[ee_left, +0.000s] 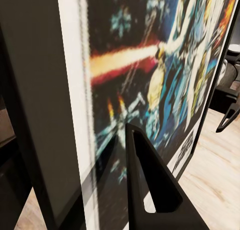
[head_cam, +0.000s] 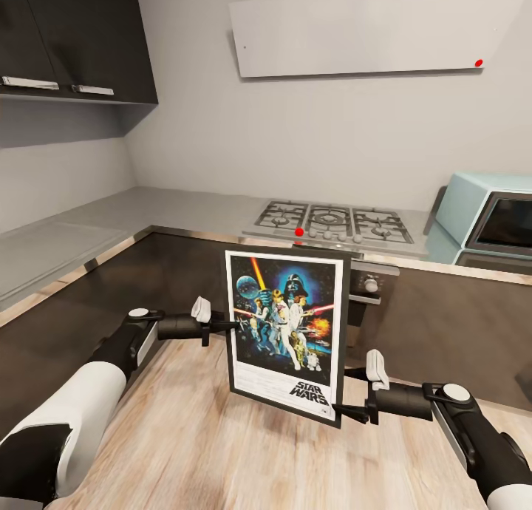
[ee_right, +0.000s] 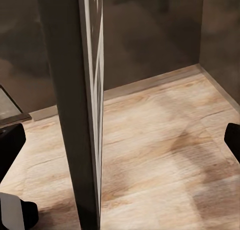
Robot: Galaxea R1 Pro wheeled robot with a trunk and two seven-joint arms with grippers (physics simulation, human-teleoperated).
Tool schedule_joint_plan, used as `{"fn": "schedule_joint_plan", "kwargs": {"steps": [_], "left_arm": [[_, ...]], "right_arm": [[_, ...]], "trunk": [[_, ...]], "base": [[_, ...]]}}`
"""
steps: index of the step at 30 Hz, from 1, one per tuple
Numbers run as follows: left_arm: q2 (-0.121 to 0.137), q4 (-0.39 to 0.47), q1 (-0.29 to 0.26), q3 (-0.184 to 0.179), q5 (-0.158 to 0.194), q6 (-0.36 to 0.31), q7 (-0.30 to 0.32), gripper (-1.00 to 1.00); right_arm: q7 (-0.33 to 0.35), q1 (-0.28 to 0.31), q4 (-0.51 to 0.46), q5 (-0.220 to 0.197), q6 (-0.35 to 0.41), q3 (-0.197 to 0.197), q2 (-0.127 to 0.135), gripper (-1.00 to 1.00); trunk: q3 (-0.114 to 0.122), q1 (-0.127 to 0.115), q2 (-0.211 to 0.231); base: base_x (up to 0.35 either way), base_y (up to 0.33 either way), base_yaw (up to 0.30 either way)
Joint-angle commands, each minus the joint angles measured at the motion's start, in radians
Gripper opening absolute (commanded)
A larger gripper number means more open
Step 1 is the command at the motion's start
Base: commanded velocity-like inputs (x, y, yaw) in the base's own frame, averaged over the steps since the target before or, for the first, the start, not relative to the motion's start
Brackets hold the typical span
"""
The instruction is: Pick up the poster from the kitchen countertop and hang it on one of the wall nails in the kitchen.
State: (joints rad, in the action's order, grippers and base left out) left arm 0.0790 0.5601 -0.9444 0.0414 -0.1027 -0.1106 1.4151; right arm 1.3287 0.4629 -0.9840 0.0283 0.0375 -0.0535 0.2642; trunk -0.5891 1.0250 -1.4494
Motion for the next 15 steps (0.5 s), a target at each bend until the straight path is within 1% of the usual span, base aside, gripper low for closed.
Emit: {"fn": "schedule_joint_plan", "kwargs": {"steps": [1, 12, 13, 15], "left_arm": [[-0.001, 0.001, -0.001, 0.005, -0.008, -0.011, 0.006, -1.0], [-0.001, 0.001, -0.001, 0.005, -0.008, -0.011, 0.005, -1.0], [-0.001, 0.001, -0.001, 0.005, -0.008, -0.011, 0.005, -1.0], [-0.001, 0.001, -0.001, 0.005, -0.008, -0.011, 0.006, -1.0]], "right_arm": [[0.004, 0.0, -0.001, 0.003, 0.004, -0.002, 0.0, 1.0], [0.004, 0.0, -0.001, 0.003, 0.004, -0.002, 0.0, 1.0], [0.004, 0.0, -0.001, 0.003, 0.004, -0.002, 0.0, -1.0], [0.004, 0.0, -0.001, 0.002, 0.004, -0.002, 0.0, -1.0]], "trunk": [[-0.001, 0.0, -0.001], [-0.001, 0.0, -0.001], [-0.001, 0.0, -0.001], [-0.001, 0.0, -0.001]], "base": [[0.0, 0.0, 0.0], [0.0, 0.0, 0.0], [0.0, 0.0, 0.0], [0.0, 0.0, 0.0]]}}
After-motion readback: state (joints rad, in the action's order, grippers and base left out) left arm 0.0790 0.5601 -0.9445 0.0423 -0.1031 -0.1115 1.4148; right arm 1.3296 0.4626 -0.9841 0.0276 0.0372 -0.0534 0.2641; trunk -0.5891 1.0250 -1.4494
